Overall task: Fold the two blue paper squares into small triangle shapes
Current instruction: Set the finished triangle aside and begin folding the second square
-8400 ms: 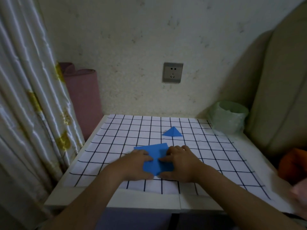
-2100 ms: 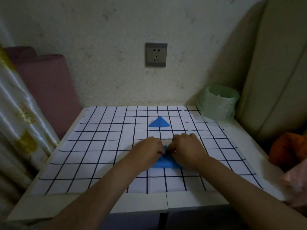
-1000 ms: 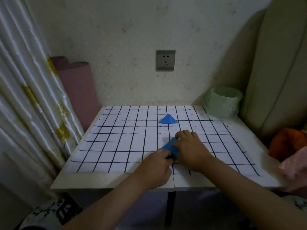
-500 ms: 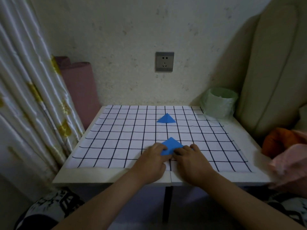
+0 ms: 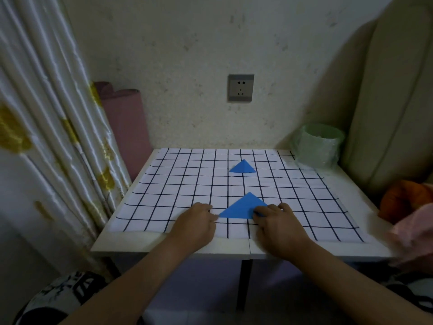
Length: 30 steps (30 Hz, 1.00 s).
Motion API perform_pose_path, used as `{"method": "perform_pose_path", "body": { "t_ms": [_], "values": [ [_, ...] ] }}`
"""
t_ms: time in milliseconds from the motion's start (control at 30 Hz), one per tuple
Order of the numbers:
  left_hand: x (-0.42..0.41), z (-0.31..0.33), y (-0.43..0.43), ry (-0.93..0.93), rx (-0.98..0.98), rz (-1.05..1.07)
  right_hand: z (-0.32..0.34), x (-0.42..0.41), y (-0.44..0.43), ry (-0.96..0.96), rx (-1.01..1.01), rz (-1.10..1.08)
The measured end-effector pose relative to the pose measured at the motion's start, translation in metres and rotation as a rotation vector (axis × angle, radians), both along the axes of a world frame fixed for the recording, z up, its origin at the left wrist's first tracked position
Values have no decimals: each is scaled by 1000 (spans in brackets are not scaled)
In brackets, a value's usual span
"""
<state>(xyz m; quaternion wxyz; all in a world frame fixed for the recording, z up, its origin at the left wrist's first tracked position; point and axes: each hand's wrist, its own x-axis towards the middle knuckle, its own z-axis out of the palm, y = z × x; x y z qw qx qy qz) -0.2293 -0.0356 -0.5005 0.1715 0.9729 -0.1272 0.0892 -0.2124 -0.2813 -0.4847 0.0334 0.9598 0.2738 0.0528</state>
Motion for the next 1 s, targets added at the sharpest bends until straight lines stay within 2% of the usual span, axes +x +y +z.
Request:
{"method": "perform_pose_path", "body": {
  "t_ms": [133,300,367,433,467,567,633,867,1000],
  "values": [
    [-3,2,2,-14,44,-23,1,-1,1,8,7,-8],
    [1,8,-9,-17,91,128,0,-3,1,1,19,-17],
    [2,11,-17,-135,70,147,-1,-2,1,-10,29,-19],
    [4,12,-25,-297,43,23,-3,-1,2,-22,39,-21],
    [4,13,-31,-307,29,-70,-4,-1,2,-30,48,-22],
    [-2,10,-53,-50,-98,-238,-7,-1,3,-59,93,-25],
    [-4,-1,-62,5,-126,-255,-8,-2,2,-70,129,-29],
    [1,-3,-68,-101,36,-251,-9,-8,-7,-37,103,-40],
    [0,-2,-71,-63,149,-224,-3,-8,-17,-32,51,-129]
  ]
}}
